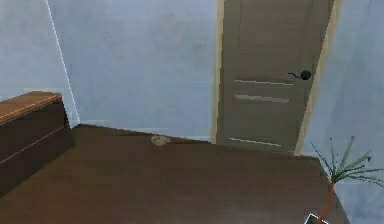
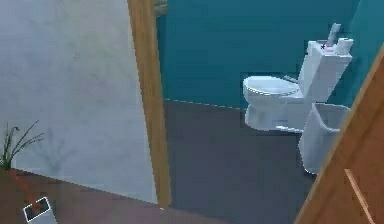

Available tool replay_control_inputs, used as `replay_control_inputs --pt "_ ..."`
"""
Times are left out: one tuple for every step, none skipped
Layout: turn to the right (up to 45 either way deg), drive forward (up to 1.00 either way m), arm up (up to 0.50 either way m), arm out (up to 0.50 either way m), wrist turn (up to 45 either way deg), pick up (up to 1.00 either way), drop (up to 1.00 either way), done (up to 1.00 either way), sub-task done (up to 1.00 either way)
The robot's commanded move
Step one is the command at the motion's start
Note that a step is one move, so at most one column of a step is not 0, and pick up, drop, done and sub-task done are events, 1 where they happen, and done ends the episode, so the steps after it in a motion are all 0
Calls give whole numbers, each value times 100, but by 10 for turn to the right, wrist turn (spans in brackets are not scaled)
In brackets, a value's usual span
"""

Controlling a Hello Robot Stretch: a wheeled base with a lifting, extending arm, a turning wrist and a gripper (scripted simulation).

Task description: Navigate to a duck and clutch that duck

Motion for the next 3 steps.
replay_control_inputs --pt "-450 0 0 0 0 0 0 0 0" --pt "-30 0 0 0 0 0 0 0 0" --pt "0 100 0 0 0 0 0 0 0"
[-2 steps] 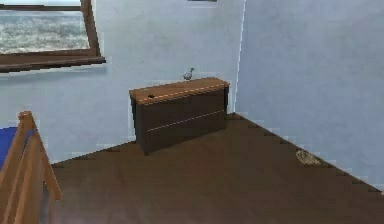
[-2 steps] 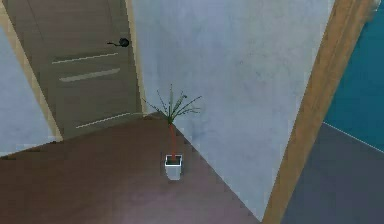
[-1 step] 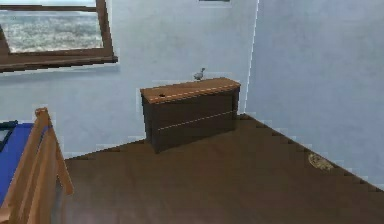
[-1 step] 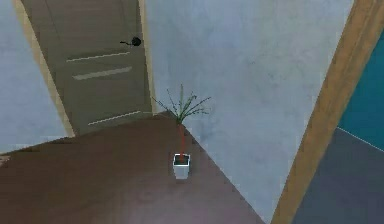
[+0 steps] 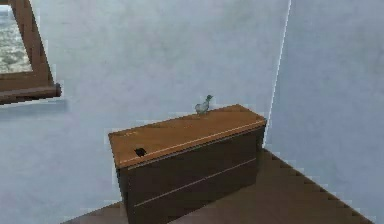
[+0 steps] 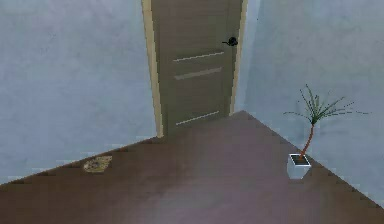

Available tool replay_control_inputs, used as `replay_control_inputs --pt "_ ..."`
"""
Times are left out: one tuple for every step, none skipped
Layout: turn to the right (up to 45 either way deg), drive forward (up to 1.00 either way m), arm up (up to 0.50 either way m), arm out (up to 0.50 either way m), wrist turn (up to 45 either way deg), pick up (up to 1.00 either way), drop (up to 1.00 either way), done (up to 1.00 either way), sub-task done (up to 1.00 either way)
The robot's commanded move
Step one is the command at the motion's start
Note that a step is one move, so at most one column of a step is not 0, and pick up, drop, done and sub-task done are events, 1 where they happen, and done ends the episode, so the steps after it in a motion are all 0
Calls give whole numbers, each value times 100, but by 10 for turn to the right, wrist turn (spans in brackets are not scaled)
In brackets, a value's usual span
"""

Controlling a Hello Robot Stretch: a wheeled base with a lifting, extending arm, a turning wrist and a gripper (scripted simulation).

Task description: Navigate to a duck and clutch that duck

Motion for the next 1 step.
replay_control_inputs --pt "-30 0 0 0 0 0 0 0 0"
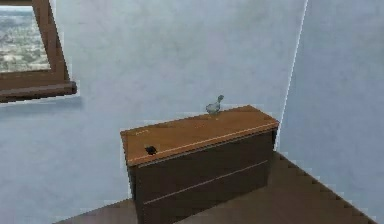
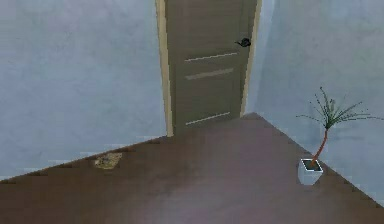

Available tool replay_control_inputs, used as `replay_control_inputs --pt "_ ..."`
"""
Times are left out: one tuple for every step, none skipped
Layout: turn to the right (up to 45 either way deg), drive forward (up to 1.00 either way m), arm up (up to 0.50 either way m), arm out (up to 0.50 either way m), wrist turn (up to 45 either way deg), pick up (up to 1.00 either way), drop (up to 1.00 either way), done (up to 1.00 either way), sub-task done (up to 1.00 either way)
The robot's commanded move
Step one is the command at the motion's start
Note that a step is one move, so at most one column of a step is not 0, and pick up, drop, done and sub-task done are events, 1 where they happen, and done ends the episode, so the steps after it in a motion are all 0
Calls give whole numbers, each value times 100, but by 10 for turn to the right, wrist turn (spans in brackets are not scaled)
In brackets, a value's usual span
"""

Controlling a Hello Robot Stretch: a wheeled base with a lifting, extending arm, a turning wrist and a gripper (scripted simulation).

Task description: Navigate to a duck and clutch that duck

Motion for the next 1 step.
replay_control_inputs --pt "0 70 0 0 0 0 0 0 0"
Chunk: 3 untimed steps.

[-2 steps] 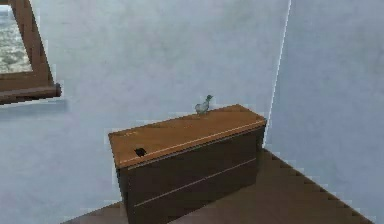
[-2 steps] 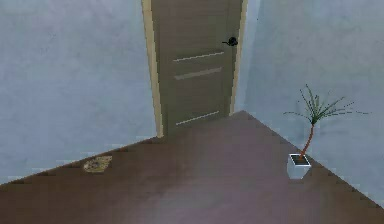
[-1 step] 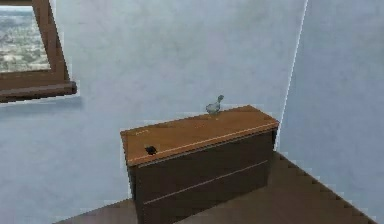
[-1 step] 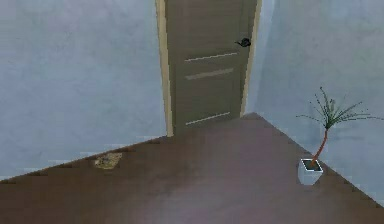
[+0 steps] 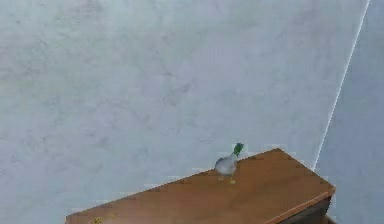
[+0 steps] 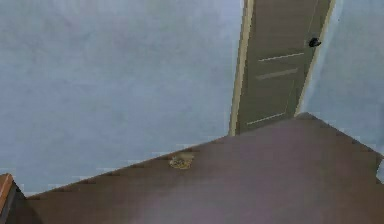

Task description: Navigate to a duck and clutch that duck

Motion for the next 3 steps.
replay_control_inputs --pt "-450 0 0 0 0 0 0 0 0" --pt "-270 0 0 0 0 0 0 0 0" --pt "0 0 50 0 0 0 0 0 0"
